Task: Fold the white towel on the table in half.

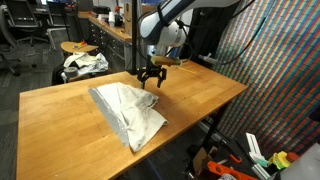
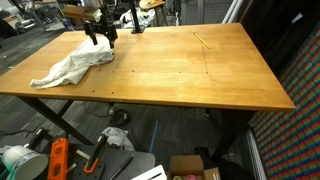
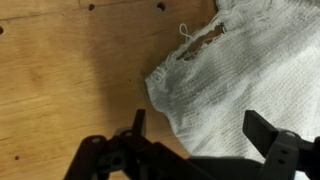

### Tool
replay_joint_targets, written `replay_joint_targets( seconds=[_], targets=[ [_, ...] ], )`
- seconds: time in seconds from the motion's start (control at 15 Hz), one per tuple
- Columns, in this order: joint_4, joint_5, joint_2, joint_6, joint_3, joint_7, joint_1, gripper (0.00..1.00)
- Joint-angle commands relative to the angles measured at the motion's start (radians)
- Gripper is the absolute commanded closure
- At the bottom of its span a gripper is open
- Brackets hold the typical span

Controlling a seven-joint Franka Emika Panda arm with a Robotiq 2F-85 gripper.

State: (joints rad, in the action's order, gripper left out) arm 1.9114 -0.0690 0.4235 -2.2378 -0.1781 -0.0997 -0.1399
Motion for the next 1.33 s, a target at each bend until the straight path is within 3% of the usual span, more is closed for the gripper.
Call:
replay_joint_targets(
  seconds=[0.0, 0.4, 0.47, 0.6, 0.8, 1.07, 1.27],
  targets=[
    [-0.07, -0.075, 0.053, 0.041, 0.056, 0.046, 0.046, 0.0],
    [-0.109, -0.124, 0.098, 0.098, 0.074, 0.089, 0.051, 0.0],
    [-0.113, -0.128, 0.104, 0.11, 0.074, 0.097, 0.052, 0.25],
    [-0.121, -0.132, 0.11, 0.131, 0.075, 0.109, 0.054, 0.32],
    [-0.134, -0.148, 0.115, 0.19, 0.067, 0.15, 0.048, 0.58],
    [-0.168, -0.161, 0.132, 0.304, 0.066, 0.202, 0.043, 0.86],
    [-0.195, -0.18, 0.133, 0.358, 0.069, 0.218, 0.042, 0.93]
  ],
)
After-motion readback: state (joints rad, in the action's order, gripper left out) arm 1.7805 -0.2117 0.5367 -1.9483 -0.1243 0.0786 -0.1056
